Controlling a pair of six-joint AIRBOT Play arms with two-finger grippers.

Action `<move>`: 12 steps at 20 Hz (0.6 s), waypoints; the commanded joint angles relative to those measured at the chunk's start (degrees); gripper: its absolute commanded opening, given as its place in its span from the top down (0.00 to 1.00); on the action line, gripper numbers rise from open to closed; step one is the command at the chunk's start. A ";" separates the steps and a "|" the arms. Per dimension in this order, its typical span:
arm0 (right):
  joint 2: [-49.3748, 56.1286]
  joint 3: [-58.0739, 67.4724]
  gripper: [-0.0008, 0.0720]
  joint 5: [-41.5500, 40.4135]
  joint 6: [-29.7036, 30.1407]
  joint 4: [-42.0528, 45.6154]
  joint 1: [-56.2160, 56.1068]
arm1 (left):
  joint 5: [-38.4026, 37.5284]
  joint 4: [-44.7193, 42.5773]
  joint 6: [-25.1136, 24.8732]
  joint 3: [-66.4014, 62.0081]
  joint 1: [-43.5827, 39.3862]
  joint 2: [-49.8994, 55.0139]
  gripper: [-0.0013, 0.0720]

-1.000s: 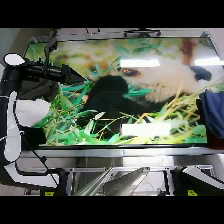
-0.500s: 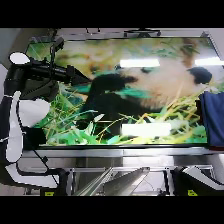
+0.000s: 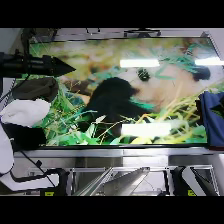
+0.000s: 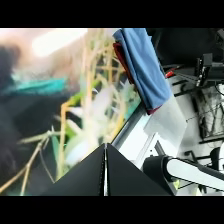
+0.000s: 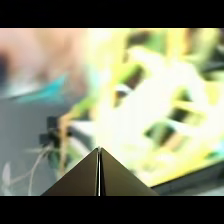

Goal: Fold the shirts.

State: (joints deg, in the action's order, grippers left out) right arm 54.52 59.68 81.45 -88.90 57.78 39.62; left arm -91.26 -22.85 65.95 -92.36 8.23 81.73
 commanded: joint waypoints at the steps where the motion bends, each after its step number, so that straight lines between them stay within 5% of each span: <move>1: -4.55 -1.25 0.97 -4.04 1.92 -6.45 -14.47 | -0.26 1.40 -2.78 17.11 2.91 -10.34 0.96; 7: -16.26 -20.20 0.97 -14.60 1.90 -6.47 -38.51 | 4.28 1.44 -6.12 55.74 3.52 -30.67 0.96; 12: -15.32 -24.33 0.97 -18.40 1.95 -7.54 -44.04 | 5.22 1.38 -6.78 64.41 3.54 -38.40 0.96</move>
State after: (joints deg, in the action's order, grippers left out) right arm 39.55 37.91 65.95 -87.05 51.20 -0.75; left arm -87.09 -21.54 59.86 -33.71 11.68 48.03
